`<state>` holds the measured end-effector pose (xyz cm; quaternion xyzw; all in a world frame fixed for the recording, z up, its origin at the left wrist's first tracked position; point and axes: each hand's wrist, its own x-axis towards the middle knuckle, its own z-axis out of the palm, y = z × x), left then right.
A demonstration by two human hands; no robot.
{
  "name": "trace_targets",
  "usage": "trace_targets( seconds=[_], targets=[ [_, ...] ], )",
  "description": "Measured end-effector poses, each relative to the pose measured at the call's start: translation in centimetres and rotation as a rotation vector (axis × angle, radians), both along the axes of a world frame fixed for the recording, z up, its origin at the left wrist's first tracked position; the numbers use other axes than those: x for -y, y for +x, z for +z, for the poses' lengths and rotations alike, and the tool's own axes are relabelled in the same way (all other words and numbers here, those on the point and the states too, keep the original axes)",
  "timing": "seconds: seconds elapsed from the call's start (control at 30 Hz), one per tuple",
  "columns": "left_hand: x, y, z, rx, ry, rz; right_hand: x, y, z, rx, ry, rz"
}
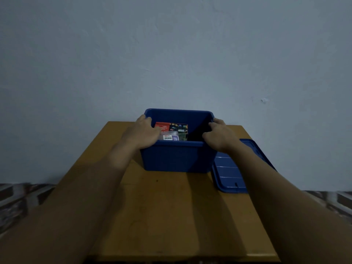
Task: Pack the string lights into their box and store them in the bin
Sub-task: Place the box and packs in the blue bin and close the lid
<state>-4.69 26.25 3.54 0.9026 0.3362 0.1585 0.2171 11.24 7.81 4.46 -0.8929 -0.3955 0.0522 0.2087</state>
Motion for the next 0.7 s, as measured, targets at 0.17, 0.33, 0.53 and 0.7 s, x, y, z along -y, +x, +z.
trace_targets(
  seconds=[0.17,0.33,0.53,0.7],
  targets=[
    [2.0,-1.8,-0.3,-0.006,0.031,0.010,1.5,-1.2,-0.5,-0.020,0.038,-0.005],
    [4.6,-4.4,-0.2,0.056,0.052,0.032,4.0,-3.6,-1.0,-0.101,0.144,-0.027],
    [7.5,-7.6,-0.6,0.069,0.029,0.051,7.5,-6.9,-1.3,-0.121,0.171,-0.017],
    [9.6,-9.7,-0.7,0.053,0.011,0.092,9.6,-9.0,-1.2,-0.172,0.189,-0.018]
  ],
)
